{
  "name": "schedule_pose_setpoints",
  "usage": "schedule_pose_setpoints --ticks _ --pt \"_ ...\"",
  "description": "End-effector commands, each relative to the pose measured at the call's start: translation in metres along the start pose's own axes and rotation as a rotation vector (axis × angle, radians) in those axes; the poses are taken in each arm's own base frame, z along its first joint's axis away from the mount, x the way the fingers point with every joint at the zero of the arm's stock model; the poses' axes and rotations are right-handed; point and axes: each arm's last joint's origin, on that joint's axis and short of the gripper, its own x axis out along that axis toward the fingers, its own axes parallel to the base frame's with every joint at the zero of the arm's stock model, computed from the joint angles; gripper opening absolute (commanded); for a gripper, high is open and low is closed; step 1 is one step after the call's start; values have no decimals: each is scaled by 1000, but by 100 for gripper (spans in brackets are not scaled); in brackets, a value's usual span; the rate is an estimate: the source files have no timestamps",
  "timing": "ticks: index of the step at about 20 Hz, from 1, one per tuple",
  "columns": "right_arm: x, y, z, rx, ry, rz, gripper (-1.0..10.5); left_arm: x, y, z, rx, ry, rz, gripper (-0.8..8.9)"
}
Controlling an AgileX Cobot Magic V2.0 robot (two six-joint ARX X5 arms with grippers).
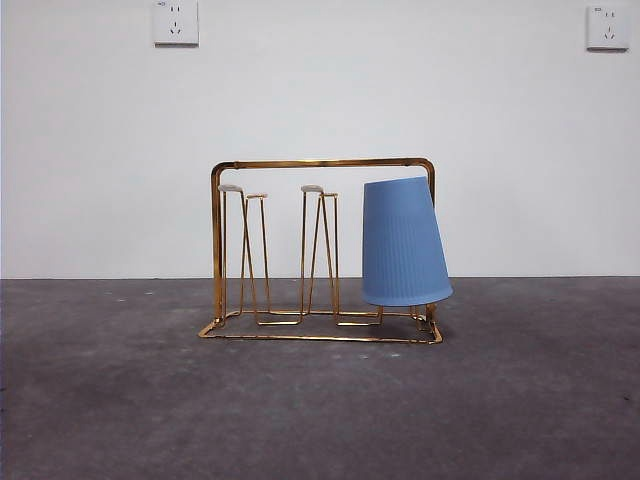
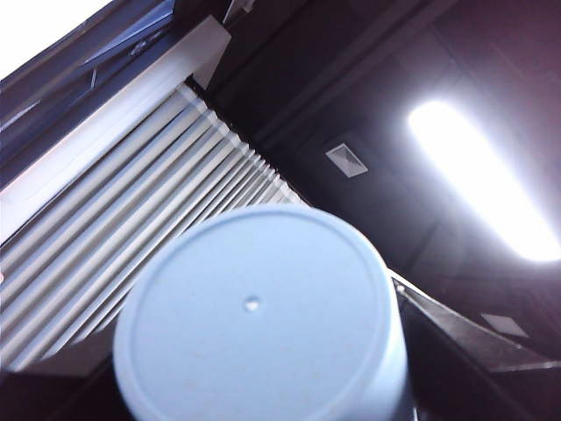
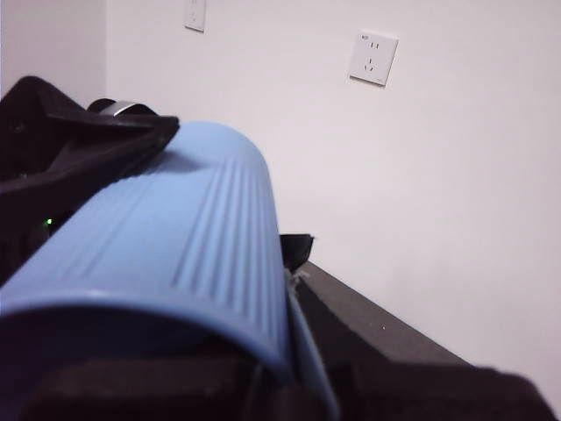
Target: Pick up cup 1,put cup 1 in the cup rack,pick up cup 2,put cup 2 in the cup rack
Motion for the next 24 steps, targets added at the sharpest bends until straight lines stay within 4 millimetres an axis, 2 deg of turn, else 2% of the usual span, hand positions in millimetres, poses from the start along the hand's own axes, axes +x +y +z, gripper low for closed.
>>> schedule_pose_setpoints --ticks 1,4,8,12,16,20,24 --pt "7 1 -10 -4 89 -18 6 0 -9 2 50 -4 -52 -8" --pt "5 1 -12 18 102 -17 28 0 -9 2 51 4 -54 -8" --pt "-5 1 -13 38 119 -15 186 -3 -8 7 66 15 -50 -6" --pt "-21 0 -18 68 158 -13 195 -9 -7 16 85 43 -10 -6" --pt "-43 0 -26 103 218 -15 190 -16 -12 25 183 81 86 -5" --pt "-66 -1 -36 123 282 -42 189 -31 -27 31 368 128 295 -6" --pt "-86 -1 -45 165 344 -48 187 -56 -45 28 644 177 696 -6"
